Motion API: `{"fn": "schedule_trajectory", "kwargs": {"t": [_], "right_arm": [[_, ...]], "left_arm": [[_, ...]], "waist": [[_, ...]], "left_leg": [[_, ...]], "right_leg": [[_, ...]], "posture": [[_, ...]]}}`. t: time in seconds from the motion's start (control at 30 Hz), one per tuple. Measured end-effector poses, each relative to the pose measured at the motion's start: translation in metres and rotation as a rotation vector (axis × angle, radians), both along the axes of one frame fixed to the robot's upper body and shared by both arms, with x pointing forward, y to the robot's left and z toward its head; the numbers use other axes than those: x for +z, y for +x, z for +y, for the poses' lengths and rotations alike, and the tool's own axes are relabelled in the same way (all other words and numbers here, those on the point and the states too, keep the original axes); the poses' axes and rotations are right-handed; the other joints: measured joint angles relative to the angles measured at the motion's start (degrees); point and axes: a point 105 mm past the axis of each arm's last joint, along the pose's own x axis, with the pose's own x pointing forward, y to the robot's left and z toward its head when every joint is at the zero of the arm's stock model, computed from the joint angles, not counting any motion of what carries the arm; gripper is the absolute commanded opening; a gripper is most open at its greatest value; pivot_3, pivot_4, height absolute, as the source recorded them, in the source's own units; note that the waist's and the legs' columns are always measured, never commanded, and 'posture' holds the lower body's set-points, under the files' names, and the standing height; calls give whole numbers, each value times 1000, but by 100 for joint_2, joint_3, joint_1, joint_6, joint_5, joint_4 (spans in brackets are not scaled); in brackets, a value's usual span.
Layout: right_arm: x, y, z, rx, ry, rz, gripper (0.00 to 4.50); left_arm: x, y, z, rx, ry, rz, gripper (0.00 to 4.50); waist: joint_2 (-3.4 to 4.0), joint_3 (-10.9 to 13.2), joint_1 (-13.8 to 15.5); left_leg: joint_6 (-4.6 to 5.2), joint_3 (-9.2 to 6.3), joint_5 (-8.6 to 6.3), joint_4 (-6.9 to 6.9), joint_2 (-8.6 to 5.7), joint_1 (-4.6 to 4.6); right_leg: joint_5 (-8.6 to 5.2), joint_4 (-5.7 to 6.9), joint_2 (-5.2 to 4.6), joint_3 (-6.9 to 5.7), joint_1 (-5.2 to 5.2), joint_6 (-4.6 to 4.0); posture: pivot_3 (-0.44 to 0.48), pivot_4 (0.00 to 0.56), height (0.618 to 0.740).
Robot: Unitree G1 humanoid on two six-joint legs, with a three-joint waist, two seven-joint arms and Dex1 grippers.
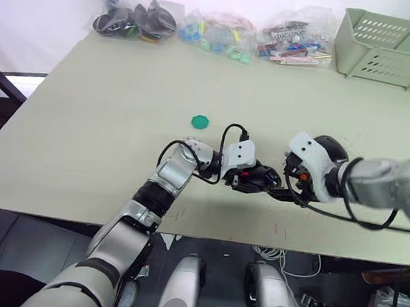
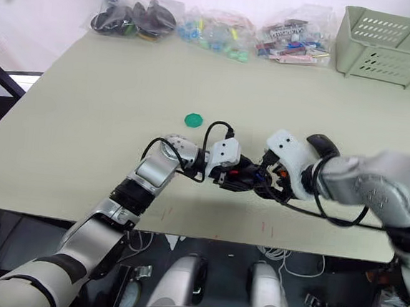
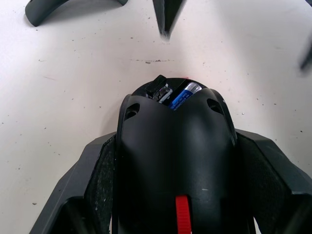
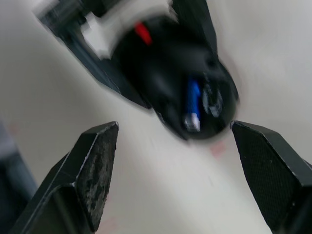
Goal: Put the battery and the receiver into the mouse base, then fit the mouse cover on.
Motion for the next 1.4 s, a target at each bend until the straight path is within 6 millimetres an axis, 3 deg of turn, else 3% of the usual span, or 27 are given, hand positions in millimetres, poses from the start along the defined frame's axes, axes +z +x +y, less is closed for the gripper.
{"fn": "schedule_trajectory", "kwargs": {"t": [0.13,0.3,0.33,0.37,0.57,0.6,0.87,1.4], "right_arm": [[7,3,-1,-60,140,-169,3846],[-7,1,-12,-134,269,-223,3846],[-11,0,-13,-147,282,-226,3324],[-14,0,-14,-159,297,-238,3102],[-18,6,-15,-206,336,-374,217],[-19,9,-14,-215,342,-390,55],[-33,15,-3,-223,359,-406,55],[-47,21,-1,-231,339,-416,55]], "left_arm": [[0,0,-1,3,2,5,2969],[0,-1,0,-3,5,9,2969],[0,0,1,-1,6,9,2969],[-1,0,1,0,7,10,2969],[-1,0,2,1,9,10,2969],[-1,0,1,0,9,10,2969],[-1,0,1,1,8,10,2969],[-1,0,1,8,8,9,2969]], "waist": [[-5,-3,0],[-6,-4,2],[-6,-3,1],[-5,-4,-1],[-6,-4,-4],[-5,-4,-2],[-5,-4,-1],[-5,-4,-1]], "left_leg": [[1,-4,1,1,2,5],[1,-6,1,-5,3,5],[1,-4,1,-3,3,5],[1,-1,1,-3,3,8],[1,0,1,-3,3,12],[1,0,1,-3,3,12],[1,0,1,-3,3,13],[0,0,1,-3,3,16]], "right_leg": [[0,-9,4,-3,8,2],[1,-19,8,-4,11,2],[1,-19,8,-3,11,2],[1,-18,8,0,12,3],[2,-19,11,2,15,4],[2,-19,11,2,15,4],[2,-19,11,2,15,3],[2,-19,11,2,19,3]], "posture": [[0,150,740],[0,150,740],[0,150,740],[0,150,740],[0,150,740],[0,150,740],[0,150,740],[0,150,740]]}}
